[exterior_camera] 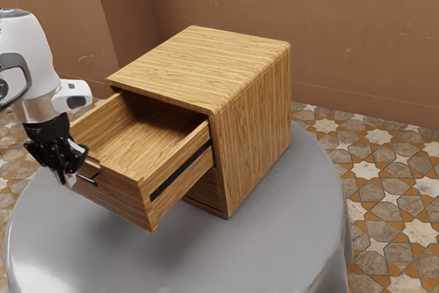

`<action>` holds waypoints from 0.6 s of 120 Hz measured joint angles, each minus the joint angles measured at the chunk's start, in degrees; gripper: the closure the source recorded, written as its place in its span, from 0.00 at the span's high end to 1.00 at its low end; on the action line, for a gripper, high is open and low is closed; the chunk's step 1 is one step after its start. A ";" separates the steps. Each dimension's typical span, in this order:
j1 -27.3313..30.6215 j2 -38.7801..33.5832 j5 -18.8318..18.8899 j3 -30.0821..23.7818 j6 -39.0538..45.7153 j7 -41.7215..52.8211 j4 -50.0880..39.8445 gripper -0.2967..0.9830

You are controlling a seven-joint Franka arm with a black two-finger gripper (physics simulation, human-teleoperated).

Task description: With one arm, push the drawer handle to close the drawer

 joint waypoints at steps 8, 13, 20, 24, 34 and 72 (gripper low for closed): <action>0.00 0.61 -0.03 0.00 0.41 -0.26 0.33 0.23; 0.00 0.93 -0.04 0.00 0.60 -0.42 0.53 0.23; 0.00 1.62 -0.05 0.00 0.86 -0.61 0.93 0.23; 0.00 2.05 -0.06 0.00 1.00 -0.71 1.19 0.23; 0.00 3.17 -0.06 -0.05 1.49 -0.95 1.65 0.23; 0.00 9.11 -0.15 -1.07 3.17 -1.62 5.96 0.23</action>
